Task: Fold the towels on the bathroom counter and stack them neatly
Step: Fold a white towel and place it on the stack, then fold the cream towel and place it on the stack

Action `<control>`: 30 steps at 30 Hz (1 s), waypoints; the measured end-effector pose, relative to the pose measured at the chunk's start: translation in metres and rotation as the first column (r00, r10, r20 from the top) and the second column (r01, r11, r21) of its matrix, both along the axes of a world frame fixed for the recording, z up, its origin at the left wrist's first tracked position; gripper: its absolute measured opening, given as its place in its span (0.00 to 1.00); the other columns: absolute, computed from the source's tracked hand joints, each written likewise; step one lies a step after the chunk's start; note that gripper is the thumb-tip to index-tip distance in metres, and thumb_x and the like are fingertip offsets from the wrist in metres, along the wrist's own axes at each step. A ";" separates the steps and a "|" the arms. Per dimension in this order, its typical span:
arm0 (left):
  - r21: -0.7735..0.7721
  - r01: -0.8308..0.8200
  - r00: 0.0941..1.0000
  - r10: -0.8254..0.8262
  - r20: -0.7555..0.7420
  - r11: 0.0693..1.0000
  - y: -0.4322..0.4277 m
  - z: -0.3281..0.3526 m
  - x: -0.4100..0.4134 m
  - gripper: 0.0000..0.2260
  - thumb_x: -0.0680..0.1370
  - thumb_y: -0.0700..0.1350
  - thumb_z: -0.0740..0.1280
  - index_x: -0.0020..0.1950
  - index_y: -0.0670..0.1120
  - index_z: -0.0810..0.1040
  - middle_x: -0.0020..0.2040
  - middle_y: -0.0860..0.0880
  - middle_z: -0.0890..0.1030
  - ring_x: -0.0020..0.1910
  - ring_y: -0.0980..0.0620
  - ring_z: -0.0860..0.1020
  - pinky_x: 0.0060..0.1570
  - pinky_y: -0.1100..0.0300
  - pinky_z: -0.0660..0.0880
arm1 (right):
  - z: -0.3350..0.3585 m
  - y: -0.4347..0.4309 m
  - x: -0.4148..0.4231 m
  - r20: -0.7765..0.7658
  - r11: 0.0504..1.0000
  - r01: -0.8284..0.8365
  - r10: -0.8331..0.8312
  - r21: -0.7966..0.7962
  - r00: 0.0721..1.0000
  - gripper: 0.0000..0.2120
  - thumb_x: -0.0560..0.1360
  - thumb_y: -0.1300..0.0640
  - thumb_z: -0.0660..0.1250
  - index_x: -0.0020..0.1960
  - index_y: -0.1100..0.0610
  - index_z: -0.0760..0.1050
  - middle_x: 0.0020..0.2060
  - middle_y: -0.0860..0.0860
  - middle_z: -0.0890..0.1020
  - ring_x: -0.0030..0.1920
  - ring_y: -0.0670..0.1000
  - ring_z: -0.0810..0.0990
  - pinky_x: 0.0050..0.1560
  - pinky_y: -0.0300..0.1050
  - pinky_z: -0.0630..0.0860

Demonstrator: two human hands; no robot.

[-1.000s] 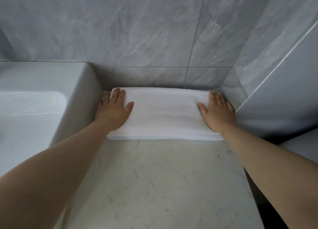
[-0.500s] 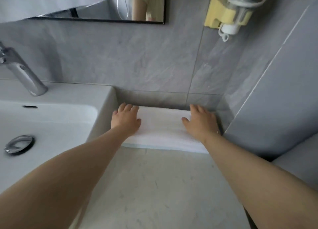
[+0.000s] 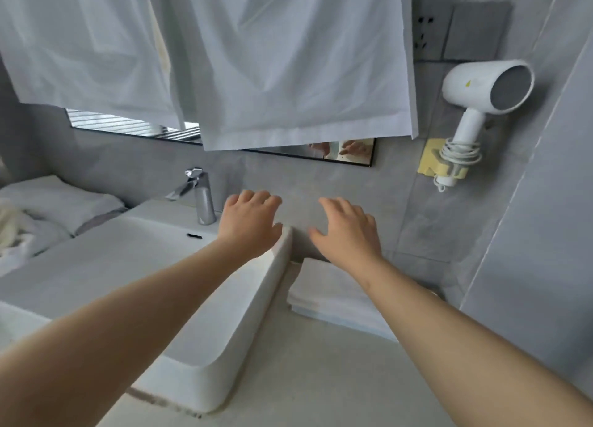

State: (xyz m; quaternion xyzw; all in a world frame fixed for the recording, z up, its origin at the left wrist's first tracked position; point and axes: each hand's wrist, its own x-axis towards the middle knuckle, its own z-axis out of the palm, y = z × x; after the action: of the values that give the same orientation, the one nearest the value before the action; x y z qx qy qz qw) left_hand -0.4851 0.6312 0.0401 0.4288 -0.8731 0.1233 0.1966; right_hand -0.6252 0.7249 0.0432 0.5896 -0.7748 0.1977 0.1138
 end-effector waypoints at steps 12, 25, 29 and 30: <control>-0.082 -0.234 0.970 0.227 -0.088 0.969 -0.006 0.025 0.190 0.21 0.78 0.54 0.60 0.70 0.53 0.65 0.68 0.53 0.69 0.67 0.48 0.66 0.65 0.55 0.59 | 0.026 -0.051 0.173 -0.059 0.955 -0.290 0.287 -0.060 0.956 0.23 0.77 0.45 0.60 0.69 0.51 0.64 0.66 0.49 0.70 0.66 0.55 0.67 0.61 0.49 0.63; -0.007 -0.408 0.913 0.408 -0.024 0.913 -0.053 -0.007 0.459 0.21 0.78 0.54 0.59 0.70 0.53 0.65 0.70 0.53 0.68 0.69 0.48 0.64 0.67 0.54 0.58 | -0.007 -0.144 0.428 0.011 0.889 -0.456 0.456 0.041 0.890 0.23 0.77 0.47 0.58 0.70 0.51 0.62 0.69 0.50 0.67 0.67 0.55 0.66 0.63 0.50 0.63; 0.028 -0.444 0.895 0.445 -0.027 0.895 -0.066 -0.018 0.515 0.19 0.78 0.53 0.60 0.69 0.53 0.66 0.69 0.53 0.69 0.68 0.48 0.65 0.66 0.54 0.59 | -0.020 -0.167 0.479 0.024 0.873 -0.477 0.478 0.102 0.878 0.24 0.77 0.47 0.58 0.71 0.51 0.61 0.69 0.50 0.67 0.68 0.54 0.65 0.63 0.49 0.63; 0.037 -0.450 0.892 0.451 -0.028 0.892 -0.070 -0.021 0.526 0.19 0.78 0.53 0.60 0.69 0.53 0.66 0.68 0.52 0.70 0.68 0.48 0.65 0.66 0.54 0.59 | -0.024 -0.172 0.489 0.029 0.868 -0.483 0.483 0.118 0.875 0.24 0.77 0.47 0.58 0.72 0.51 0.61 0.70 0.50 0.66 0.69 0.54 0.65 0.64 0.49 0.63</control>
State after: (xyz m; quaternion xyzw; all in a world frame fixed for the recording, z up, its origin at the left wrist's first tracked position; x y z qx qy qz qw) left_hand 0.0412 0.5611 0.0187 0.6244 -0.7481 0.1450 0.1719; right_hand -0.1362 0.5527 0.0196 0.7704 -0.6135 0.1720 0.0250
